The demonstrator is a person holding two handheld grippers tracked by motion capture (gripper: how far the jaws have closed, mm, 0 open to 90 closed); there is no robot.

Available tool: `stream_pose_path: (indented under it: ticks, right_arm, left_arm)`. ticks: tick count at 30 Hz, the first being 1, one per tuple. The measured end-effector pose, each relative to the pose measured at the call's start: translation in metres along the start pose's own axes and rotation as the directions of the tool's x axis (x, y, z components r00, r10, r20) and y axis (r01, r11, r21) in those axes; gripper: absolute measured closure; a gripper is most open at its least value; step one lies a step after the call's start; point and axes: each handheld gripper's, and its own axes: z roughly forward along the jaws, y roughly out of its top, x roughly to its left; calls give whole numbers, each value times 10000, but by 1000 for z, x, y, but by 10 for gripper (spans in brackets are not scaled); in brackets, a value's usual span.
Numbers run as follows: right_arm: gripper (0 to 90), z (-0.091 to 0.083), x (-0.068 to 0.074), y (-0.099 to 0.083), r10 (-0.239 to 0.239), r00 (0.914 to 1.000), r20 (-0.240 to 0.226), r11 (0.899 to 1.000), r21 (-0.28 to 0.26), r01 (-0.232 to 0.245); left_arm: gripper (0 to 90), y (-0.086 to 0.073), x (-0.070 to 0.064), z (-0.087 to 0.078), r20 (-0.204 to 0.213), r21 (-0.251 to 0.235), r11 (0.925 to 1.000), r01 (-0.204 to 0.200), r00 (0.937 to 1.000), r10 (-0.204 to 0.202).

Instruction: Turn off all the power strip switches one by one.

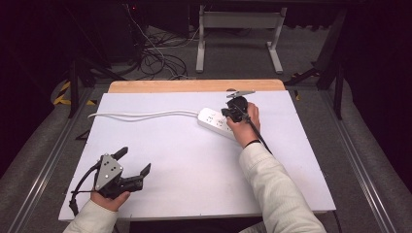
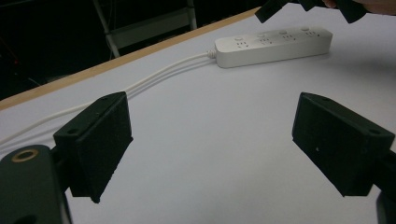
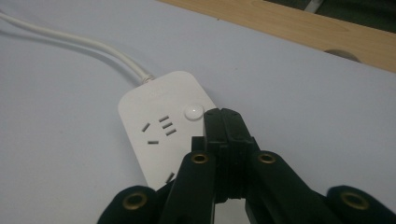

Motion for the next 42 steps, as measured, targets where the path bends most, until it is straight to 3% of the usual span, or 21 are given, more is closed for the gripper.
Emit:
stream_pose_path:
  ticks: [3, 4, 6, 12, 17, 24, 42]
  right_arm:
    - [900, -4, 6, 3, -99, 9999, -47, 9999, -81, 98]
    - [900, -4, 10, 7, -188, 9998, -18, 9996, 216, 189]
    - [900, -5, 19, 17, -589, 9983, 11, 9980, 220, 589]
    - [900, 8, 20, 34, -522, 9986, 61, 9979, 386, 519]
    - [900, 22, 19, 31, -300, 9996, 12, 9981, 533, 298]
    - [900, 34, 19, 26, -492, 9988, -26, 9965, 668, 493]
    - [900, 46, 22, 19, -682, 9973, 281, 9935, 934, 654]
  left_arm:
    - [128, 0, 0, 1, -5, 1, 10000, 77, 10000, -77]
    - [128, 0, 0, 1, -6, -2, 10000, 81, 10000, -81]
    - [128, 0, 0, 0, 2, 1, 10000, 28, 10000, -28]
    - [128, -1, 2, -3, -24, -80, 9999, 70, 10000, -70]
    - [129, -1, 3, -3, -42, -89, 9999, 132, 9999, -133]
    - [129, -1, 2, -3, -71, -81, 9999, 135, 9999, -136]
    - [129, -2, 2, -6, -187, -65, 9999, 159, 9997, -160]
